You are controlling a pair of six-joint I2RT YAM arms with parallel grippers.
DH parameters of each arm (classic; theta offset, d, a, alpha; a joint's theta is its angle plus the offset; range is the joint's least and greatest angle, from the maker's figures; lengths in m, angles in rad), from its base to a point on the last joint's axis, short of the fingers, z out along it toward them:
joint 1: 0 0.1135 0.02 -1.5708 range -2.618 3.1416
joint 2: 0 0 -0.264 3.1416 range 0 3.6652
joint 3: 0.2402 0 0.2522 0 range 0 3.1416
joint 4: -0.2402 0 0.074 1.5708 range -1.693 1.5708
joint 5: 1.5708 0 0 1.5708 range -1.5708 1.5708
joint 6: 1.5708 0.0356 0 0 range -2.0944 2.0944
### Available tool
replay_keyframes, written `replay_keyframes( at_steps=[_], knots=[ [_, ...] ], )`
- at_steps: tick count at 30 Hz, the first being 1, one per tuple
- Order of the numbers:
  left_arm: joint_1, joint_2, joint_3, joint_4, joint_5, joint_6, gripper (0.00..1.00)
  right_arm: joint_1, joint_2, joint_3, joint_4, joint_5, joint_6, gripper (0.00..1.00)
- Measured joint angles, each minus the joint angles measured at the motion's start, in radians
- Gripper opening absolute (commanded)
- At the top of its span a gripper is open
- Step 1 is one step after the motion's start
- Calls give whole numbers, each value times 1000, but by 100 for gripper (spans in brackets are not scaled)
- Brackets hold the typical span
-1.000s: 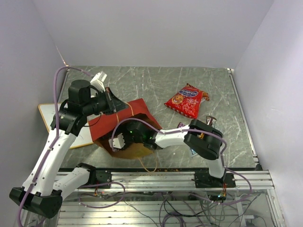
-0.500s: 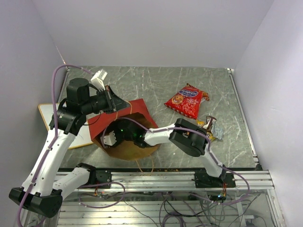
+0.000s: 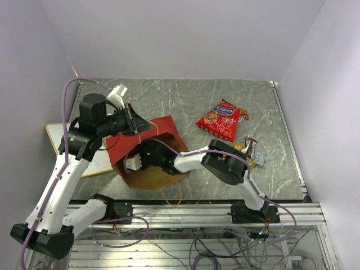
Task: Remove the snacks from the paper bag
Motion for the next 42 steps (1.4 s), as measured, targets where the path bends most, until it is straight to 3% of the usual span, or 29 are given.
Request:
replay_keyframes(
  at_steps=[6, 21, 31, 38, 42],
  knots=[
    [0, 5, 8, 0, -27, 0, 7, -8, -190, -190, -55, -18, 11, 0],
    [0, 62, 14, 76, -34, -1, 7, -10, -851, -453, -347, -27, 134, 0],
    [0, 129, 15, 227, -32, -100, 7, -11, -1254, -414, -550, 143, 120, 0],
    [0, 212, 123, 235, -37, -121, 7, -39, -1271, -239, -579, 297, 163, 0],
    [0, 219, 144, 252, -47, -161, 7, -112, -1271, -233, -509, 382, 235, 0]
  ],
)
